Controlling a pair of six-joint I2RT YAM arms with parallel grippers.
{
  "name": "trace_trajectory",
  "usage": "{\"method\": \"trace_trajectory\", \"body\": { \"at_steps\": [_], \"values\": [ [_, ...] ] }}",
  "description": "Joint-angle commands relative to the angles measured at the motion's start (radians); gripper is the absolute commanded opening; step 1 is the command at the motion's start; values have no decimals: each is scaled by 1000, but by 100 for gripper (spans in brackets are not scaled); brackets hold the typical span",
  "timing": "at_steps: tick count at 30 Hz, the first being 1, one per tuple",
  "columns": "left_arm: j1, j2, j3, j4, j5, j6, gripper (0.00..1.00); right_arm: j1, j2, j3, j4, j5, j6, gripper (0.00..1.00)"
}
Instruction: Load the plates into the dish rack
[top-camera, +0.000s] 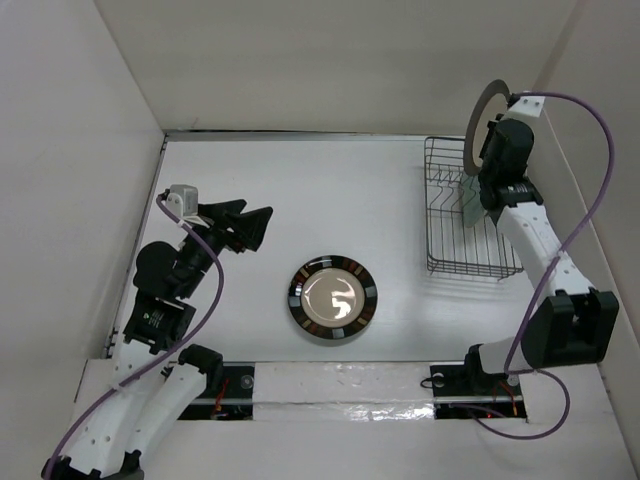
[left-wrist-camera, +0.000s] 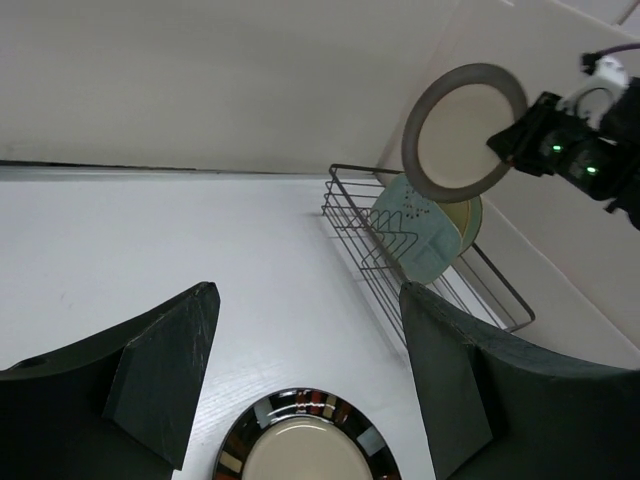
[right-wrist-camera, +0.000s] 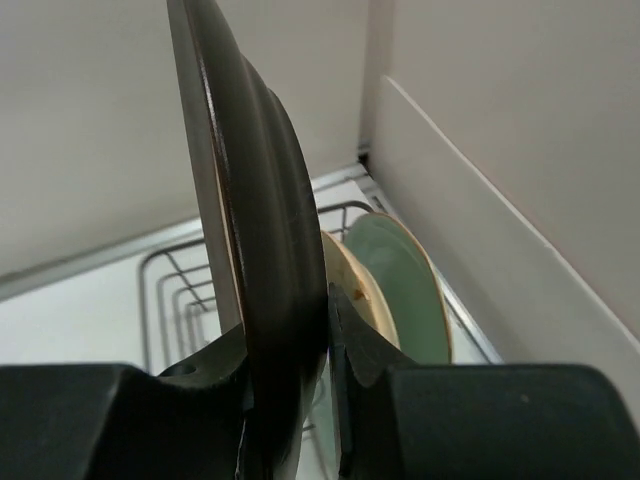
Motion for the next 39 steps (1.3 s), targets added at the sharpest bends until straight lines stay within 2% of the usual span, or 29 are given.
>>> {"method": "trace_trajectory", "body": {
  "at_steps": [1,11,18,32,35,38,39],
  "values": [
    [-23,-17,11,32,1,26,70,-5,66,154,76,-23,-96,0],
    [-23,-17,7,32,1,25,70,-6,151,175,27,48,-206,0],
    [-23,-2,5,35,1,25,70,36,145,146,24,236,-223,0],
    [-23,18,1,37,-9,25,70,65,188,38,47,238,-174,0],
    [-23,30,-1,31,-17,25,65,65,175,-2,50,201,-129,0],
    [-23,40,-1,35,-8,23,52,65,175,-41,59,172,-77,0],
    [-23,52,1,32,-15,25,45,65,178,-54,68,143,-57,0]
  ]
}}
